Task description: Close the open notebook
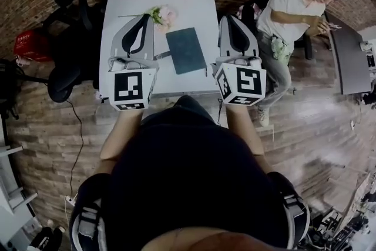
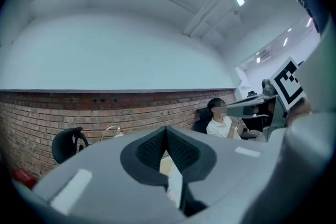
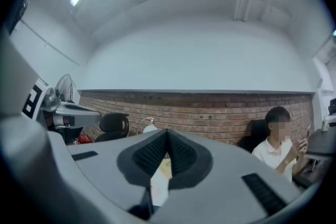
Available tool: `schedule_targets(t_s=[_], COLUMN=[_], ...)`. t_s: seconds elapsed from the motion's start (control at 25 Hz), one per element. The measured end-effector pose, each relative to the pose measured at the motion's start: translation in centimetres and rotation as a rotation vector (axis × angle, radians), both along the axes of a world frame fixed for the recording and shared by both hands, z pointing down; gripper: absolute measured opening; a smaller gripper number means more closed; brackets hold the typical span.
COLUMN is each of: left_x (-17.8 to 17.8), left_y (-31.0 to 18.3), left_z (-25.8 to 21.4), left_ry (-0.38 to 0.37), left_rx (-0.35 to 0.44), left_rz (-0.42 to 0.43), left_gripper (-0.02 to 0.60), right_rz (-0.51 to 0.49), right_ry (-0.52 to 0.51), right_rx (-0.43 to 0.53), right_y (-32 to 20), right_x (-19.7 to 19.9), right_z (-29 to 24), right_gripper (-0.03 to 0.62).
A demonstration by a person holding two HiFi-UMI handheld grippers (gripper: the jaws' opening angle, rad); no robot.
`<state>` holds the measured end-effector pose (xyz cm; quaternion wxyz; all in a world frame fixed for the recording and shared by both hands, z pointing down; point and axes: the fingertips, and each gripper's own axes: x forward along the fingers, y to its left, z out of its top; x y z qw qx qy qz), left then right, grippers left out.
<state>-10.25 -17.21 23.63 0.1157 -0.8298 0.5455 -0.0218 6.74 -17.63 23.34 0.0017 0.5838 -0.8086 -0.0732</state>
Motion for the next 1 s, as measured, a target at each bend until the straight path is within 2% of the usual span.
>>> schedule_targets(t_s=[1.0], left_x=[0.5], left_y=[0.8], left_z=[-0.1], left_ry=[0.016], left_rx=[-0.025], left_rz=[0.027], left_gripper=[0.006], right_rz=[-0.055], right_ry=[0.006], right_rx=[-0.014], right_y=[0.4], right_x=[-1.5], right_z=[-0.5], right_gripper=[0.012])
